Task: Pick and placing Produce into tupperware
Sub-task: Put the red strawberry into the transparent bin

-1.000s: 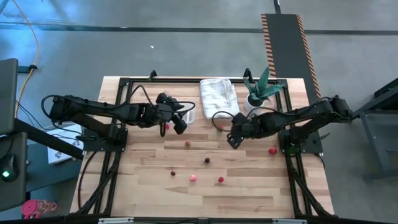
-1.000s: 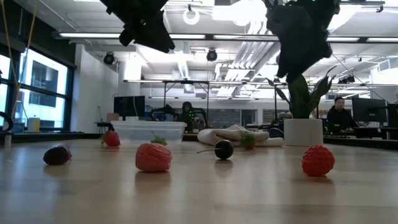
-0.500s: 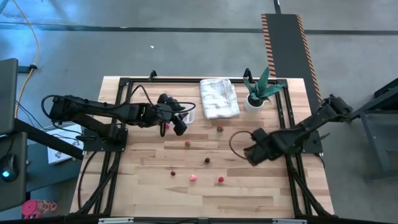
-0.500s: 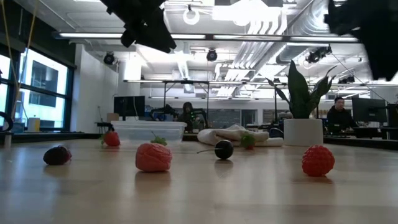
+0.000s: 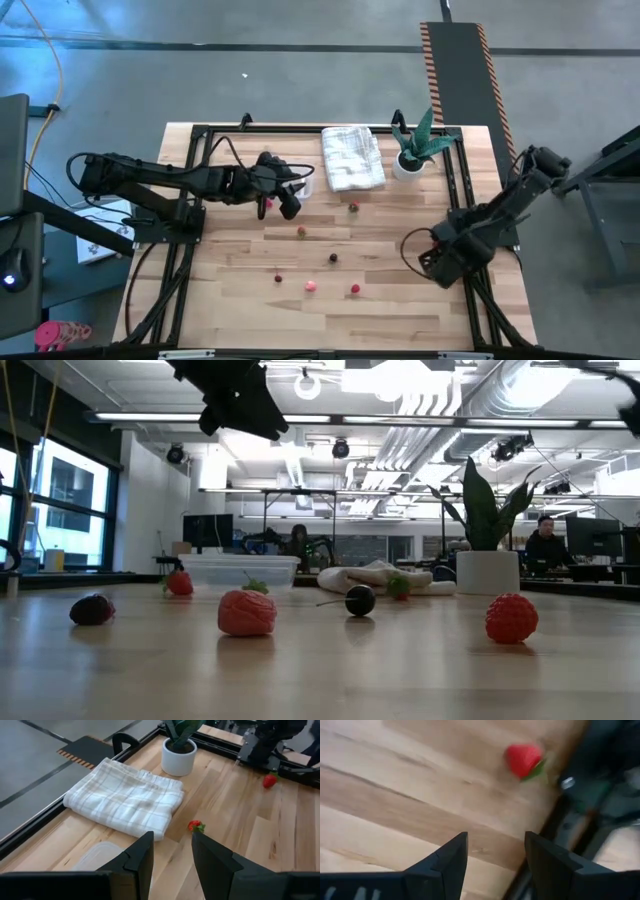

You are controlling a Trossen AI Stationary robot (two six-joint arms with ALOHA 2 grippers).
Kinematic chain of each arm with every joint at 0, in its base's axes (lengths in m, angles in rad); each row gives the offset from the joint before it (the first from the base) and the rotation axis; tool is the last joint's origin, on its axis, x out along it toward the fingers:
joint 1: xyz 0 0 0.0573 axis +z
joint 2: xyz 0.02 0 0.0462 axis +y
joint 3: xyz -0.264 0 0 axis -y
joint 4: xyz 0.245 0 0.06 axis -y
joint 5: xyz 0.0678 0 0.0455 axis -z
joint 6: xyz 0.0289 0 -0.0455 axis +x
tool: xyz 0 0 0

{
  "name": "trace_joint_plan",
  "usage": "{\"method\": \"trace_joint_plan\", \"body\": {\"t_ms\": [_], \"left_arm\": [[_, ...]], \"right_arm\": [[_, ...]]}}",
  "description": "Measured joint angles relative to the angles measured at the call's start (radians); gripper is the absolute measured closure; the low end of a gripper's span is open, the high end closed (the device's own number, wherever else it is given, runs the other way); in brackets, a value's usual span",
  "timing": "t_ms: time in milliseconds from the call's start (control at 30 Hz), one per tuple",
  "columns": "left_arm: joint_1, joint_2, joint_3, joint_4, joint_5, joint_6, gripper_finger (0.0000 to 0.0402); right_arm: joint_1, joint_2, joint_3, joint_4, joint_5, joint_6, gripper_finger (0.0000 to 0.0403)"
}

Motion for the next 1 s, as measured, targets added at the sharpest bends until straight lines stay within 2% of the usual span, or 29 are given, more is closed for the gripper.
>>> {"method": "trace_joint_plan", "body": {"t_ms": [167, 433, 500, 600, 733, 900, 1000], "left_arm": [[0.000, 0.000, 0.000, 0.000, 0.000, -0.023, 0.0277], [0.000, 0.000, 0.000, 0.026, -0.009, -0.029, 0.0277], [0.000, 0.000, 0.000, 0.053, -0.009, -0.029, 0.0277], [0.000, 0.000, 0.000, 0.072, -0.010, -0.030, 0.0277], [0.000, 0.000, 0.000, 0.072, -0.010, -0.029, 0.0277], [0.000, 0.000, 0.000, 0.071, -0.010, -0.029, 0.0277], [0.000, 0.000, 0.000, 0.070, -0.009, -0.029, 0.0277]], "right_arm": [[0.030, -0.113, -0.156, 0.091, -0.007, 0.061, 0.0215], [0.037, -0.109, -0.143, 0.108, -0.005, 0.066, 0.0234], [0.016, -0.109, -0.139, 0.126, 0.027, 0.080, 0.0242], [-0.035, -0.109, -0.104, 0.180, 0.143, 0.062, 0.0249], [-0.145, -0.109, -0.038, 0.256, 0.273, -0.124, 0.0250], [-0.351, -0.097, 0.002, 0.349, 0.280, -0.448, 0.0251], [-0.478, -0.059, 0.003, 0.452, 0.232, -0.628, 0.0251]]}}
